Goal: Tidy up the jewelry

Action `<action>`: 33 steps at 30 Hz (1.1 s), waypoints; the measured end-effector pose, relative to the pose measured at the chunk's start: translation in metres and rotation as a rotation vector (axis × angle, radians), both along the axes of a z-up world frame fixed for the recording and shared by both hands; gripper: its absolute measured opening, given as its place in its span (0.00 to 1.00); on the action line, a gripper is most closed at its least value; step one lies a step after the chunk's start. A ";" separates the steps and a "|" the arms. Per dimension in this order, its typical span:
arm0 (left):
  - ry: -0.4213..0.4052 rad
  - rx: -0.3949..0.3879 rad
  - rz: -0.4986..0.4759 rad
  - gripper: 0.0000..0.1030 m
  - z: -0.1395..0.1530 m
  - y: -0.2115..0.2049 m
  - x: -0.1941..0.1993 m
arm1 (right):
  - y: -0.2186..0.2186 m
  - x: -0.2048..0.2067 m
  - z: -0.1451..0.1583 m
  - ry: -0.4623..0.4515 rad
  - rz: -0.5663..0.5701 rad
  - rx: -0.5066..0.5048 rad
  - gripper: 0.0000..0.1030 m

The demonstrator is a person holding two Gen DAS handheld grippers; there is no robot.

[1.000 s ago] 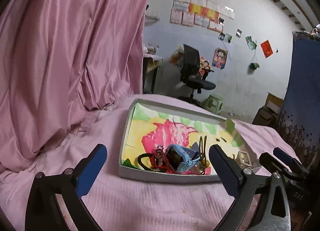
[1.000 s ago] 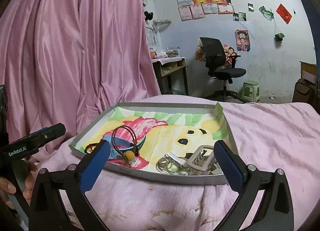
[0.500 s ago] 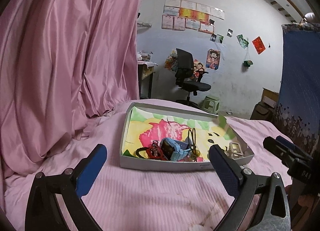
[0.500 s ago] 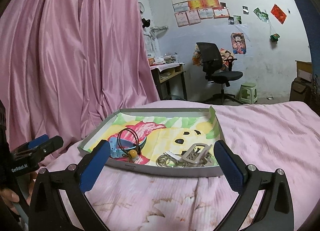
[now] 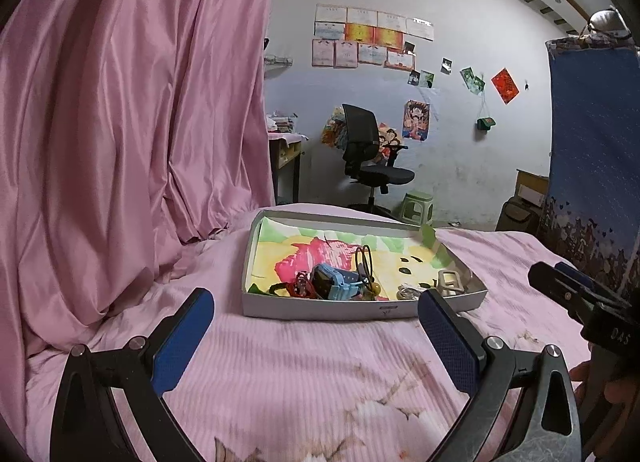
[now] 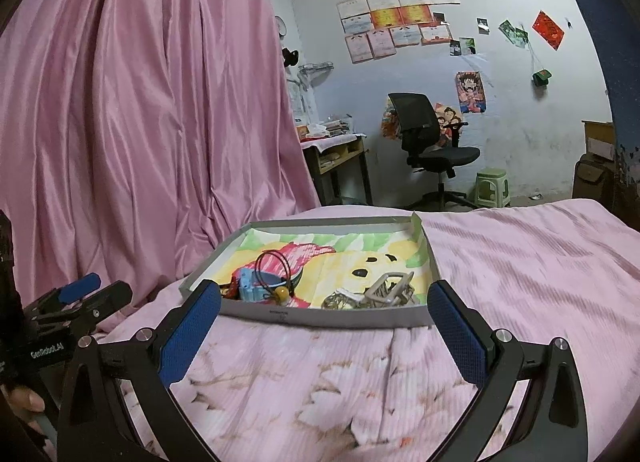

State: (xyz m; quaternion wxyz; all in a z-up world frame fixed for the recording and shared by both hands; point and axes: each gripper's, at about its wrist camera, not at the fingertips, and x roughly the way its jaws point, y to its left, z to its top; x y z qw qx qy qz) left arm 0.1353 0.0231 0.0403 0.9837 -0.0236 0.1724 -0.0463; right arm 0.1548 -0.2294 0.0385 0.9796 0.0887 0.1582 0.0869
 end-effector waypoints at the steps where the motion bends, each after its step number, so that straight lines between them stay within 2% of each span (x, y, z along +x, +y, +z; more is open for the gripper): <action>1: -0.001 -0.006 0.001 1.00 0.000 0.001 -0.003 | 0.000 -0.005 -0.001 -0.001 0.001 0.001 0.99; 19: -0.006 -0.018 0.039 1.00 -0.011 -0.003 -0.062 | -0.001 -0.057 -0.007 -0.001 0.006 -0.012 0.99; 24: -0.005 -0.048 0.069 1.00 -0.016 -0.004 -0.077 | -0.003 -0.071 -0.015 0.007 0.002 -0.019 0.99; 33: 0.002 0.012 0.076 1.00 -0.027 -0.016 -0.091 | -0.004 -0.092 -0.022 0.004 -0.009 -0.026 0.99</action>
